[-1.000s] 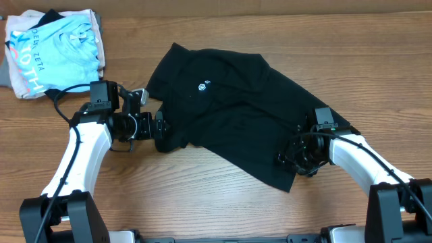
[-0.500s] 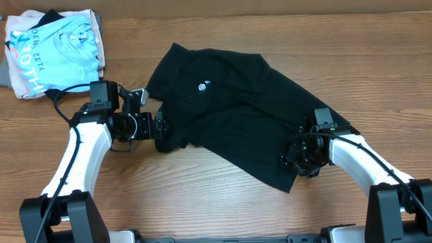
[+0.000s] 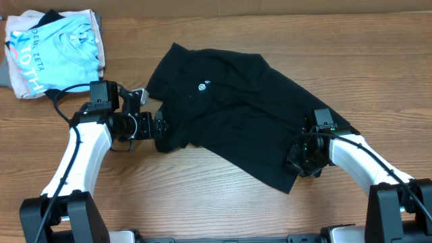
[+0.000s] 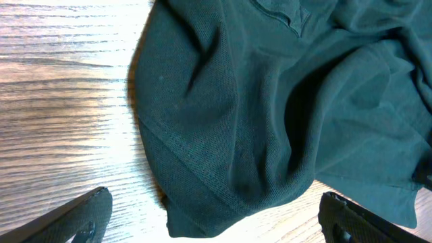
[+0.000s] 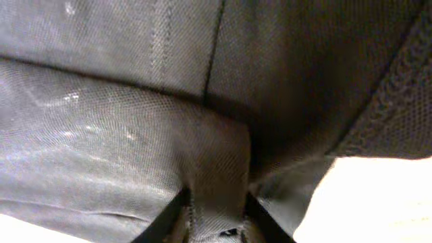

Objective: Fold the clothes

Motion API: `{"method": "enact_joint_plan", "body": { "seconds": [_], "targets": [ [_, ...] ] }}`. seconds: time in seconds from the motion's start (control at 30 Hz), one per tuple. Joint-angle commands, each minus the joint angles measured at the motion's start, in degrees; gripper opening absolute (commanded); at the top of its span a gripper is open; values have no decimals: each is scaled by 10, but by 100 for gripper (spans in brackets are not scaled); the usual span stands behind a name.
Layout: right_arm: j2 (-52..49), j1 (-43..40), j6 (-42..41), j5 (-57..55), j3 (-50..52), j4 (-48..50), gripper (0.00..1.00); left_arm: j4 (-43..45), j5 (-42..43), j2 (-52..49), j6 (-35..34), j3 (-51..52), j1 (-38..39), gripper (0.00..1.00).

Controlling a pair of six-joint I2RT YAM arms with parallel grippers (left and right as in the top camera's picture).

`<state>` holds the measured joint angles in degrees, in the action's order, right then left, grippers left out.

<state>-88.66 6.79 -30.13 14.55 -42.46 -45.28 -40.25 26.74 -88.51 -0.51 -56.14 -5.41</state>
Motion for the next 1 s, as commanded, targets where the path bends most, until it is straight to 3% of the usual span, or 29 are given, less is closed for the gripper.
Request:
{"method": "enact_joint_plan", "body": {
  "seconds": [0.0,0.23,0.47,0.97],
  "targets": [
    [-1,0,-4,-8,0,5,20,2,-4,-3,-8,-14,-6,100],
    [-1,0,-15,-8,-2,-2,12,2,-4,-3,-8,-14,-6,100],
    [-1,0,-14,-10,-57,-71,4,0,-24,-3,-8,-14,-6,100],
    [61,-2,-10,-51,-237,-254,4,-20,-32,-3,-25,-14,-6,100]
  ]
}}
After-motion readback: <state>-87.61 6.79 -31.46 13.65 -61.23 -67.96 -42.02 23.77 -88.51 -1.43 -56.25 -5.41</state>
